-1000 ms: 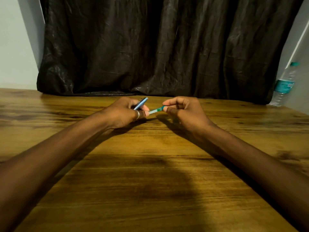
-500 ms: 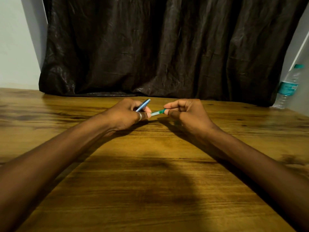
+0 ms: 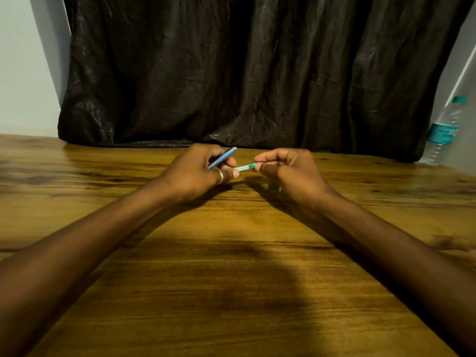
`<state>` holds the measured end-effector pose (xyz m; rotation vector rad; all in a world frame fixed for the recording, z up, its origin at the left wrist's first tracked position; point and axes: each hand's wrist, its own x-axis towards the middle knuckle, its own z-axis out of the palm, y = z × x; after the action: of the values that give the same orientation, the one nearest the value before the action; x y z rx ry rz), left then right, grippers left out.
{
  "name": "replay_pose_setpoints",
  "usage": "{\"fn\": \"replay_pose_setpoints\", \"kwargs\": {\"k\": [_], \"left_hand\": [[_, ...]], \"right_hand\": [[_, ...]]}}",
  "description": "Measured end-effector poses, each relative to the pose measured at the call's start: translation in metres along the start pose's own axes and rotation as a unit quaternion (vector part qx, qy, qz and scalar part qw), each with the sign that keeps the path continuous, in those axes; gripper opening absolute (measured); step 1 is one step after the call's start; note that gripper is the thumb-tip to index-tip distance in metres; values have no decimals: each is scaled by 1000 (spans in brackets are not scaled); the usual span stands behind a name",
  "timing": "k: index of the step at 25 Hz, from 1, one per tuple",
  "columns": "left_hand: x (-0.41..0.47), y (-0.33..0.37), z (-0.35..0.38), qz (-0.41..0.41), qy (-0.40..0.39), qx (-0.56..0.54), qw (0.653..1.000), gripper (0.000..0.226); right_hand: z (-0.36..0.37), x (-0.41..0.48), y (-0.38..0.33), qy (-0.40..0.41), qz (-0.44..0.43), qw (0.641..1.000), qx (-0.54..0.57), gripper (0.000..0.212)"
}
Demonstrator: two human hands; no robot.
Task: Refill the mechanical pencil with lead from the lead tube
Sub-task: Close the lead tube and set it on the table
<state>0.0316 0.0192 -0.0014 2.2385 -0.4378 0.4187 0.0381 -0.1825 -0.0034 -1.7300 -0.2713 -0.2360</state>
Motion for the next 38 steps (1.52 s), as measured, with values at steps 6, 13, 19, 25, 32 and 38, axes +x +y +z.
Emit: {"fn": "replay_pose_setpoints", "kwargs": {"k": [6,13,19,25,32,38], "left_hand": [[-6,5,6,103,67,164,979,15],[-3,-10,9,-21,-24,96,995,6],[5,-16,10,-79,-76,91,990,5],[5,-14,9,-94,-70,69,991,23],[5,-5,12,-61,-34,32,997,30],[6,-7,12,-47,-53,59,996,38]], "right_hand": [[-3,1,2,-6,4,1000,-1,13],[-12,21,17,93,-40,987,-125,7],[-20,30,24,103,-33,988,-113,10],[-25,31,29,93,-48,979,-177,13],[-40,30,27,0,-50,936,-348,25],[-46,22,13,-69,-35,903,-423,20]]}}
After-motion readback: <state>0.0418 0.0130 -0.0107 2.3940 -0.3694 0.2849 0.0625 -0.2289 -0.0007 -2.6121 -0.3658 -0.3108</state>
